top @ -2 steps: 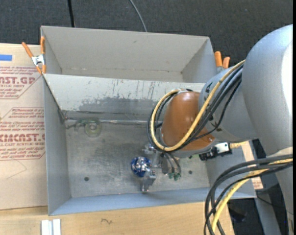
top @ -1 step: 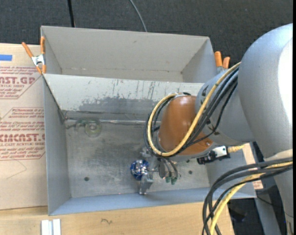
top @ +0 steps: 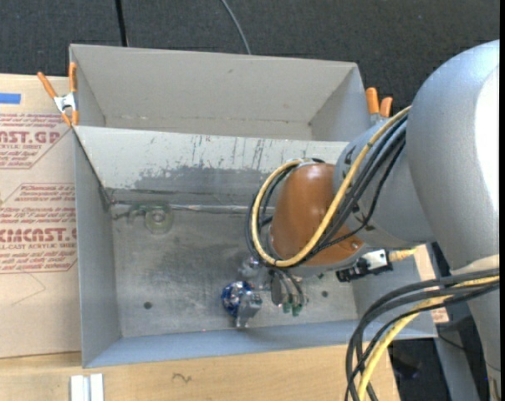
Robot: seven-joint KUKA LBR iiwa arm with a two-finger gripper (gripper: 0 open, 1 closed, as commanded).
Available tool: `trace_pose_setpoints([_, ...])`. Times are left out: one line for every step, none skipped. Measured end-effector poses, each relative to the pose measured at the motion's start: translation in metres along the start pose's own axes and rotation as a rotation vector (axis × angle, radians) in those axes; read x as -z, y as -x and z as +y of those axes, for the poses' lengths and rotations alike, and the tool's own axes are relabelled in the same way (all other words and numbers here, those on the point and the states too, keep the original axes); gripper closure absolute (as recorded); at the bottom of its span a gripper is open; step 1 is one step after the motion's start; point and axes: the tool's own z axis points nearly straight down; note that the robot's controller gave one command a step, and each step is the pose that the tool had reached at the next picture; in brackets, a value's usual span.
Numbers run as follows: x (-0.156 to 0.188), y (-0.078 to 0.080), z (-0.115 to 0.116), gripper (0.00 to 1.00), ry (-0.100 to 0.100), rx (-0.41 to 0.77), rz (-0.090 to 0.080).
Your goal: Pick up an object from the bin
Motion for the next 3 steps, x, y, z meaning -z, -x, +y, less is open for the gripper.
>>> trace_pose_setpoints([0.019,0.000,0.001,1.00,0.000,0.000,0.002])
trace_pose_setpoints([0.064,0.001,0.002,1.00,0.001,0.002,0.000])
trace_pose_setpoints([0.127,0.003,0.002,1.00,0.002,0.003,-0.003])
